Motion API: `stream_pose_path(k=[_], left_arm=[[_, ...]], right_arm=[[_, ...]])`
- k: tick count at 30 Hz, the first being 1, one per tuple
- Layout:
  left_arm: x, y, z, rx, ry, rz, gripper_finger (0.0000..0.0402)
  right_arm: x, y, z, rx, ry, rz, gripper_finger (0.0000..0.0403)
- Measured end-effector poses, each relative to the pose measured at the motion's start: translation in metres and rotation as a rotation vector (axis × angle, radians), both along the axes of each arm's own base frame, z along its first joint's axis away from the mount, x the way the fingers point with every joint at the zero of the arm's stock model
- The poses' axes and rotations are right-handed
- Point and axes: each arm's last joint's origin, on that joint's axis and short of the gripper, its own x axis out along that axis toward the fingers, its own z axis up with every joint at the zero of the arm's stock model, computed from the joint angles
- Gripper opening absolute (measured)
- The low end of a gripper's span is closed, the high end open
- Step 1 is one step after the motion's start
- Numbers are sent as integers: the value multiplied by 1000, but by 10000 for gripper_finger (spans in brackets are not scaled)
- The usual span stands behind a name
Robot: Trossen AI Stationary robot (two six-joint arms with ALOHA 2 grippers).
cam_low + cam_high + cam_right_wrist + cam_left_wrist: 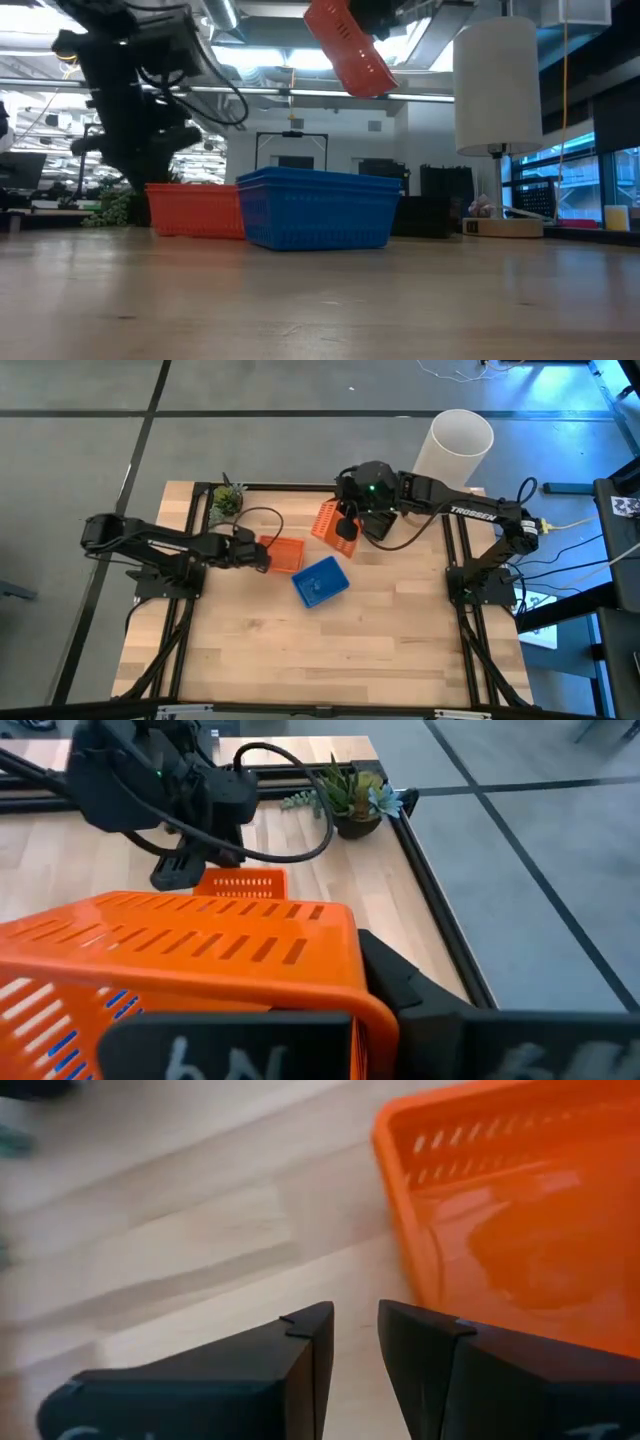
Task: Stack baskets by color
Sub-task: Stack the bottom orange bin on the top orange bins
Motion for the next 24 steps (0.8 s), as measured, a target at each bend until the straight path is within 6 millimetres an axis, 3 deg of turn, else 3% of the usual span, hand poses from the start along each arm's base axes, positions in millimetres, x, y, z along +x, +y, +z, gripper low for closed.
stream_pose_path(k=[12,16,24], left_arm=[[50,2,-11,33,-248,-169,75],[48,1,-9,29,-255,-169,75],[21,-2,24,62,-273,-186,75]], right_arm=[[0,-7,-2,-46,17,17,0],[6,-14,-8,-75,31,65,0],[46,-34,-49,-178,49,267,0]])
